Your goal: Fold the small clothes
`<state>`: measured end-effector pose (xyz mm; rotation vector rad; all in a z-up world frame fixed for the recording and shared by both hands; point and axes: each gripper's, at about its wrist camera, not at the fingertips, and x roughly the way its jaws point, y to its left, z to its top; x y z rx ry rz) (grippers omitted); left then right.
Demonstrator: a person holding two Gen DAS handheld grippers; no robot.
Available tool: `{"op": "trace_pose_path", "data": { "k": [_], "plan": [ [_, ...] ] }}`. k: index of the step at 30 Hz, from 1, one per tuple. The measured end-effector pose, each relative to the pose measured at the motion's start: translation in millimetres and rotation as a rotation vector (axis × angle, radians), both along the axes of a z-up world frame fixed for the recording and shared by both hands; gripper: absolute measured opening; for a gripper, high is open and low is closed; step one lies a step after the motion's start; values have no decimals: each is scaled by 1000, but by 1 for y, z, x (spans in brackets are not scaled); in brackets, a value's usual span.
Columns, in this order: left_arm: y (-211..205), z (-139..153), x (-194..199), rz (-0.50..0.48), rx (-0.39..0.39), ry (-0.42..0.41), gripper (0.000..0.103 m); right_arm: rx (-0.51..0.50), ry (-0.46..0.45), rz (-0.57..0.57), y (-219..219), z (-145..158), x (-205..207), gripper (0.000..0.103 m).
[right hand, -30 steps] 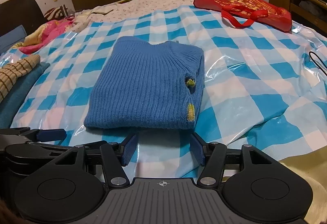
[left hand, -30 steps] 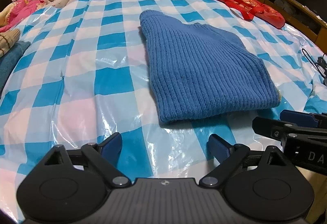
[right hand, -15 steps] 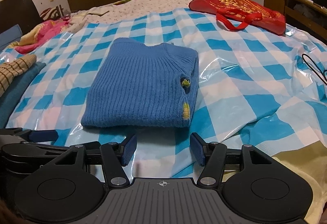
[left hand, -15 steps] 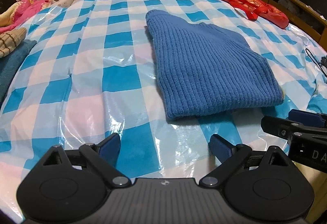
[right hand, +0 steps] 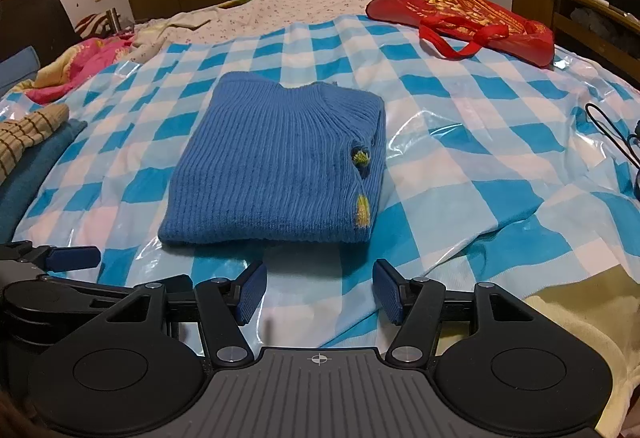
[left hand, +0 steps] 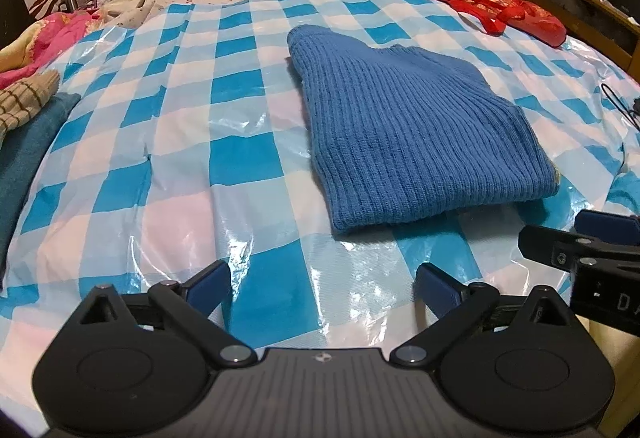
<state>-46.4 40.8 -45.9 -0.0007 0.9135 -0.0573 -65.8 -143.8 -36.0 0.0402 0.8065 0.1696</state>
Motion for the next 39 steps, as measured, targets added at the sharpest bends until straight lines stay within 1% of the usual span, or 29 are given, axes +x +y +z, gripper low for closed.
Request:
{"op": "trace_pose_path", "data": {
  "k": [6, 18, 23, 39],
  "plan": [
    [3, 0, -3, 9, -8, 5, 103, 23, 0, -12, -5, 3, -6, 59],
    [4, 4, -5, 6, -19, -13, 103, -40, 27, -10, 5, -3, -5, 59],
    [2, 4, -5, 10, 10, -17, 103, -70, 35, -3, 10, -5, -2, 59],
    [0, 0, -3, 14, 23, -4, 103, -68, 45, -6, 9, -9, 1, 60]
  ]
}}
